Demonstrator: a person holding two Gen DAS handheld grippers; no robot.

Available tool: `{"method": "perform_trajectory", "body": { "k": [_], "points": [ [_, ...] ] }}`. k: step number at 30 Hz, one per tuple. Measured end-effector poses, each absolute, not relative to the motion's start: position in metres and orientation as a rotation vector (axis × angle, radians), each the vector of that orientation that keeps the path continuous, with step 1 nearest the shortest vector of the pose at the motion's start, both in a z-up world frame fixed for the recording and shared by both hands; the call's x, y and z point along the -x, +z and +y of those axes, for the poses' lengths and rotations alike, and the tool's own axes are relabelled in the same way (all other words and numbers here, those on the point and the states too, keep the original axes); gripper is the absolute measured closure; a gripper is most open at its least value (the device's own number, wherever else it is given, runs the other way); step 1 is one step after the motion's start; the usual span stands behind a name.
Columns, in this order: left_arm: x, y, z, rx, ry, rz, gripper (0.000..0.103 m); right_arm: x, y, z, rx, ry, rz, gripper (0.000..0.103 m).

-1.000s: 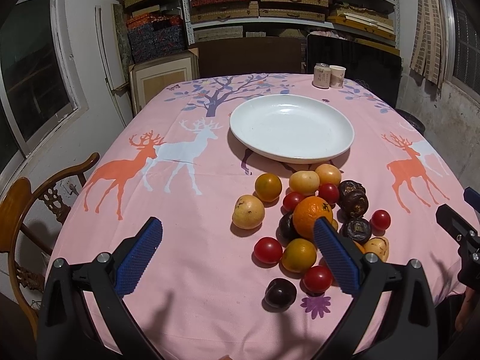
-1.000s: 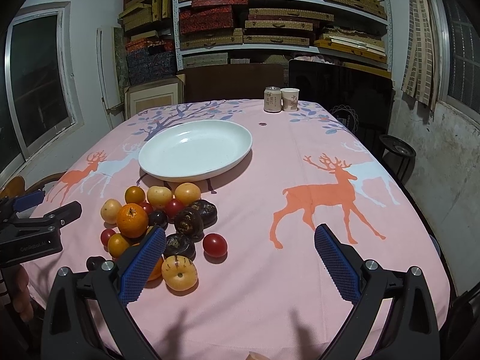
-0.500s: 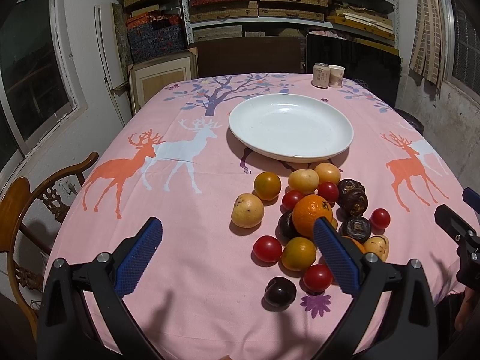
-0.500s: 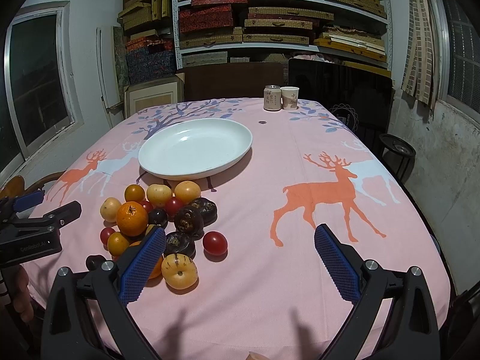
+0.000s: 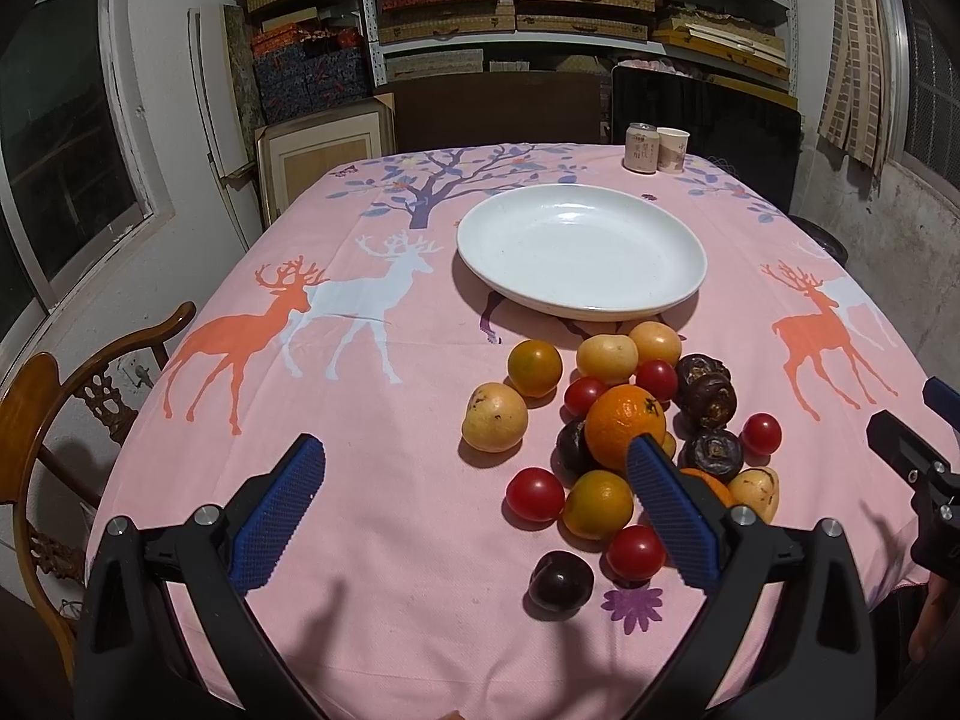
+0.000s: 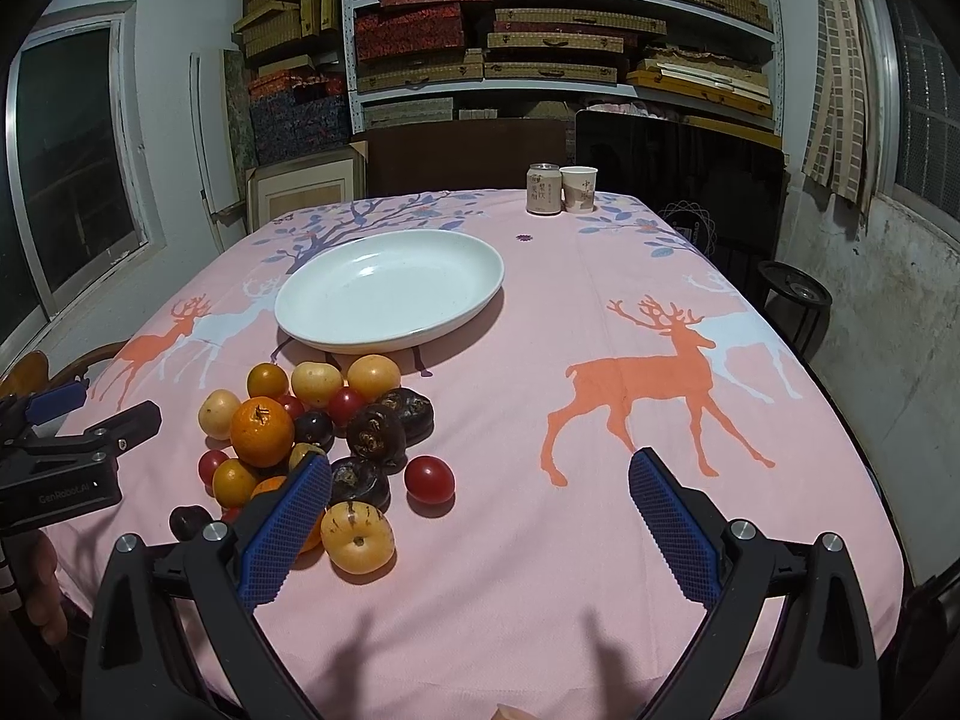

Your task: Organize fruits

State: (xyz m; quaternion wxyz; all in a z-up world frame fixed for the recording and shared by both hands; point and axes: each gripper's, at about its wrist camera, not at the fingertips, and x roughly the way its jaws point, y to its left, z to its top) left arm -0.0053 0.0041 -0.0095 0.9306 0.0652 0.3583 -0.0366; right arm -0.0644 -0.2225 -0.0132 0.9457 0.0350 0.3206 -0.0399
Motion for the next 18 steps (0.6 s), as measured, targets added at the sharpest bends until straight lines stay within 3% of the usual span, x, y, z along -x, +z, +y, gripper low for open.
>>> {"method": "perform_trajectory", "body": {
  "k": [18],
  "points": [
    [0.0055, -0.0101, 0.0036, -0.134, -0.077, 0.733, 0.004, 0.0648, -0.0151, -0.2223, -0.074, -0.082, 0.657, 0.003]
  ]
}}
